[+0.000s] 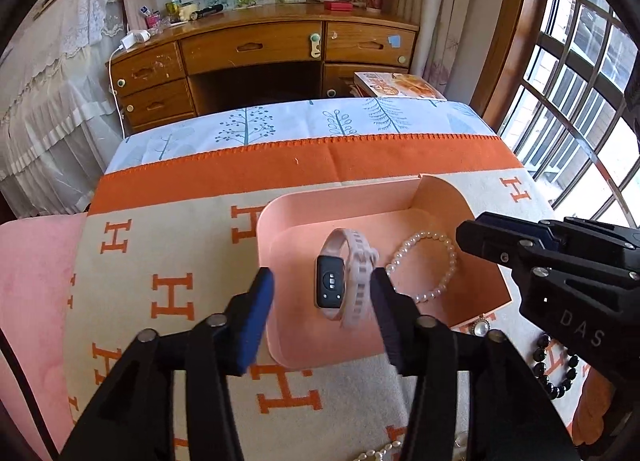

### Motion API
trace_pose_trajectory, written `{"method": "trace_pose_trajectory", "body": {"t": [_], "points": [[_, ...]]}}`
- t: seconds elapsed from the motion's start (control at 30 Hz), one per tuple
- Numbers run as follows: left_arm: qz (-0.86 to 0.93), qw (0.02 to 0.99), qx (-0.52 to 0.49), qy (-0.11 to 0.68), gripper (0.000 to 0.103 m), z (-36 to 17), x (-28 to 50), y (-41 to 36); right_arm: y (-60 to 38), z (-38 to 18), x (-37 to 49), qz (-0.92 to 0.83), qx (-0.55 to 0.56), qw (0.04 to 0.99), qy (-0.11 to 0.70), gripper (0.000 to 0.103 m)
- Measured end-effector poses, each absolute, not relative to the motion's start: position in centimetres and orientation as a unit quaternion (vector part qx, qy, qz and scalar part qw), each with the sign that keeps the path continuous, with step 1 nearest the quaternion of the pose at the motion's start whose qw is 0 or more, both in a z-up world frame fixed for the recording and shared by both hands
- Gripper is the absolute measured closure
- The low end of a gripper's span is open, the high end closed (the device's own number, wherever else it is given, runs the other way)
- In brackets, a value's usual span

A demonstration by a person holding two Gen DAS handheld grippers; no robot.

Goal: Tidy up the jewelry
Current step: 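Carry the smartwatch and pearl bracelet into the pink tray and open both tools, then grasp the red bangle with the left tool while the right tool grasps the black bead bracelet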

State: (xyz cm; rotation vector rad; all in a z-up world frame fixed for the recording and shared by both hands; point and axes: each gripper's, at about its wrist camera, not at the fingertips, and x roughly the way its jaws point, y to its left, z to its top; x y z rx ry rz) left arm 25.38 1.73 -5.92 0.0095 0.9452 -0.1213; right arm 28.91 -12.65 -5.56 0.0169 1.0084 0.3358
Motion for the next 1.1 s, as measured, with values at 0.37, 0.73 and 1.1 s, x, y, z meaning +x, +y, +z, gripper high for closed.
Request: {"method": "trace_pose_trajectory", "body": {"t": [0.37,0.73,1.1], "points": [[-0.051,0.906,0.046,0.418,0.04,-2.9,21.3,2.5,-15.5,-4.1,25.1,0.154,0.019,0.871,0.466,0.086],[-0.041,0.919,0.011,0.392,0.039,0.9,15.7,6.2,-18.5,-0.6,18.0,0.167,0.017,0.888,0.427,0.086],[-0.038,0.913,0.017,0.406,0.031,0.9,9.4,6.4,-18.9,-0.3,11.6,0.189,0.011,0.887,0.422,0.086]]}}
